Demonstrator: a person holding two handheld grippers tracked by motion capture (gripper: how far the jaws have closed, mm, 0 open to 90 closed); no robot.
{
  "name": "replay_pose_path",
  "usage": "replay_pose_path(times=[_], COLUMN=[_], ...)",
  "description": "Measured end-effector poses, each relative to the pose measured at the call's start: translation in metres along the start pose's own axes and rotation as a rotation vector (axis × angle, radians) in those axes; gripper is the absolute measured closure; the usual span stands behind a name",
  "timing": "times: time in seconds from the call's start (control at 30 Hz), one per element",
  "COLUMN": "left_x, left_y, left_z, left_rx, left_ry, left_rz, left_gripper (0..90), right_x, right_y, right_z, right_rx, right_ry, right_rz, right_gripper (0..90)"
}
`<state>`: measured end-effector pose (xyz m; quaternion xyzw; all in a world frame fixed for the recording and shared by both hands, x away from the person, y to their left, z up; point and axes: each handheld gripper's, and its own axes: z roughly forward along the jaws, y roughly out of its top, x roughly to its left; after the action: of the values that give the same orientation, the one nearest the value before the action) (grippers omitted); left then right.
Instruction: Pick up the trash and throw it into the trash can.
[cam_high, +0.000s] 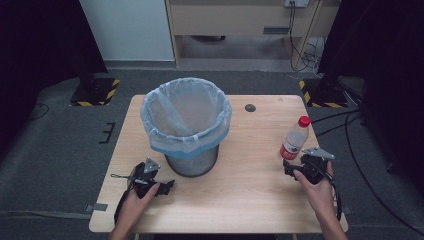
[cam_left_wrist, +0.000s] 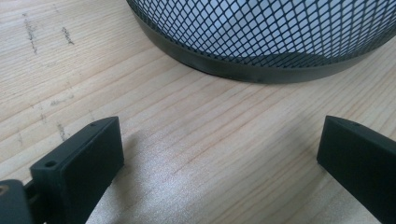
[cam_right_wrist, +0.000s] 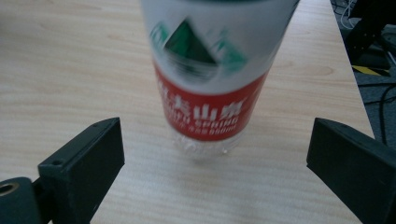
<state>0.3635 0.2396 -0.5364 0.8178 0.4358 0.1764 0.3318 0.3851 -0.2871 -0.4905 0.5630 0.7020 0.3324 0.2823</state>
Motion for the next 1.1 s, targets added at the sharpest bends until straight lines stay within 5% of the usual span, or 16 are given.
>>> replay_pose_path(times=[0.37,0.6,0.97,1.1], left_x=[0.000,0.000,0.000,-0.001], left_y=[0.000,0.000,0.000,0.000], left_z=[0.000,0.000,0.000,0.000], left_rx=[0.000,0.000,0.000,0.000], left_ry=[0.000,0.001,0.003,0.003], left_rz=[-0.001,-0.002,-0.004,-0.004], left_gripper=[0.0,0.0,0.0,0.0], right_x=[-0.009,-0.006,-0.008,-0.009], right_y=[0.032,0.048,0.050,0.054], right_z=[0.001,0.003,0.013,0.009], right_rx=[-0.046,-0.130,-0.101,-0.114], right_ry=[0.046,0.035,0.034,0.040], right_rz=[-0.020,-0.028,-0.045,-0.041], right_gripper=[4.9,10.5,29.6,29.9])
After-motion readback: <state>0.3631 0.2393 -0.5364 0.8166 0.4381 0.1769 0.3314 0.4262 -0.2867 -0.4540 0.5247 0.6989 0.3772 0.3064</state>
